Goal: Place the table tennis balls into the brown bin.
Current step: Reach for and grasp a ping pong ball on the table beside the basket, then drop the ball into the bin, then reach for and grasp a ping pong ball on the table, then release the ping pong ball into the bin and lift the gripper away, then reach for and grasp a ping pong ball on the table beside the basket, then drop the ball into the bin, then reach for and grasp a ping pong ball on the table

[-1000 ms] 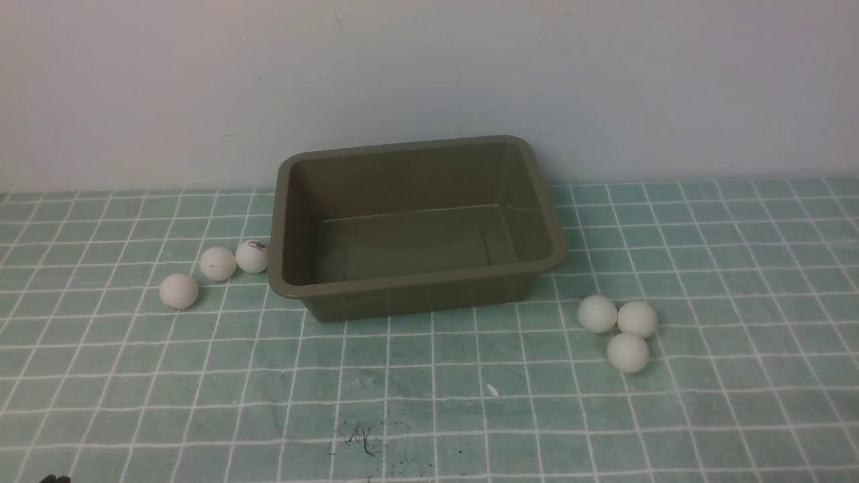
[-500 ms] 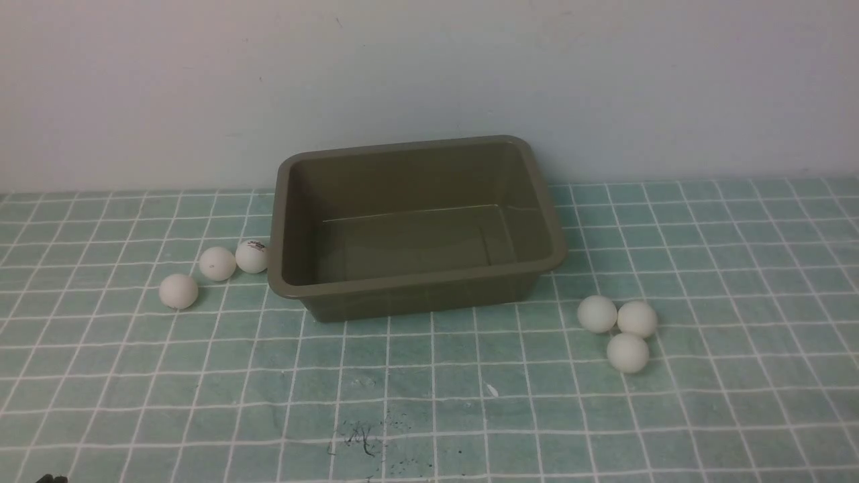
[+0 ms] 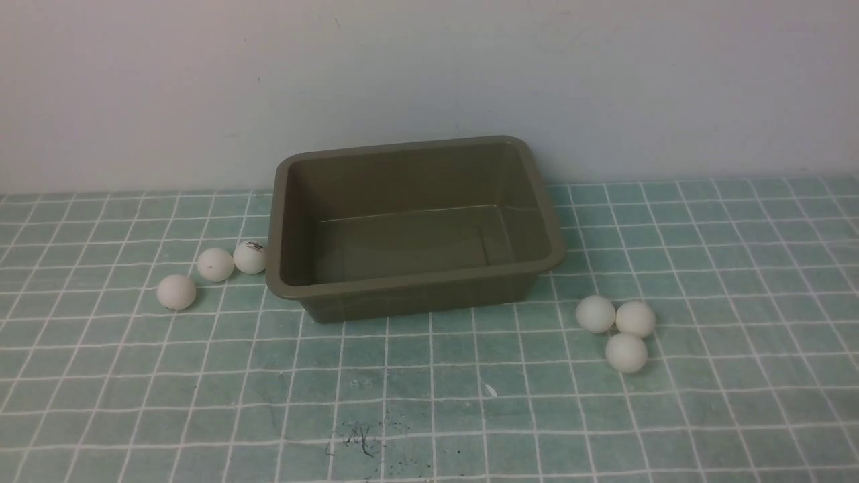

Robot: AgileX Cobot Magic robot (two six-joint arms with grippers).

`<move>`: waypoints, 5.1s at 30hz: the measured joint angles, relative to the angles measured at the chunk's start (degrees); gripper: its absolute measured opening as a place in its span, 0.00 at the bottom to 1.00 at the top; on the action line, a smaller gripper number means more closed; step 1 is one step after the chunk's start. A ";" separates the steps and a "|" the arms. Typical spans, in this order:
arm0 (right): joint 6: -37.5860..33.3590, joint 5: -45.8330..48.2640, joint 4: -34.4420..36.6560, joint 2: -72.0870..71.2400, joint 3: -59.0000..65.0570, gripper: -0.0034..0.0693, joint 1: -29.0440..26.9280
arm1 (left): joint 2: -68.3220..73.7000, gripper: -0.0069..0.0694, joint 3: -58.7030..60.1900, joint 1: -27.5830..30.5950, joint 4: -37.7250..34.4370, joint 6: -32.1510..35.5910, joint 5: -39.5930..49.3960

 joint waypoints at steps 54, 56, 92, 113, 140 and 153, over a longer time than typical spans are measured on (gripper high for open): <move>-12.97 30.63 17.24 57.56 -42.73 0.21 0.72 | 121.52 0.64 -80.44 10.44 23.73 13.61 48.94; -13.86 30.56 16.71 60.67 -44.08 0.29 1.15 | 121.93 0.54 -80.44 10.44 23.71 13.67 49.35; -16.59 17.56 17.65 93.99 -56.02 0.54 13.97 | 112.78 0.11 -97.50 8.93 14.33 15.50 73.12; -17.91 28.01 5.51 99.73 -92.19 0.55 18.27 | 127.84 0.81 -94.28 9.02 14.59 24.12 59.91; -18.43 23.01 14.44 110.71 -70.06 0.82 4.59 | 125.43 0.78 -108.32 -9.69 12.27 21.75 71.14; -14.39 31.89 9.19 106.45 -75.33 0.53 5.09 | 120.66 0.10 -113.12 1.02 26.52 11.53 73.28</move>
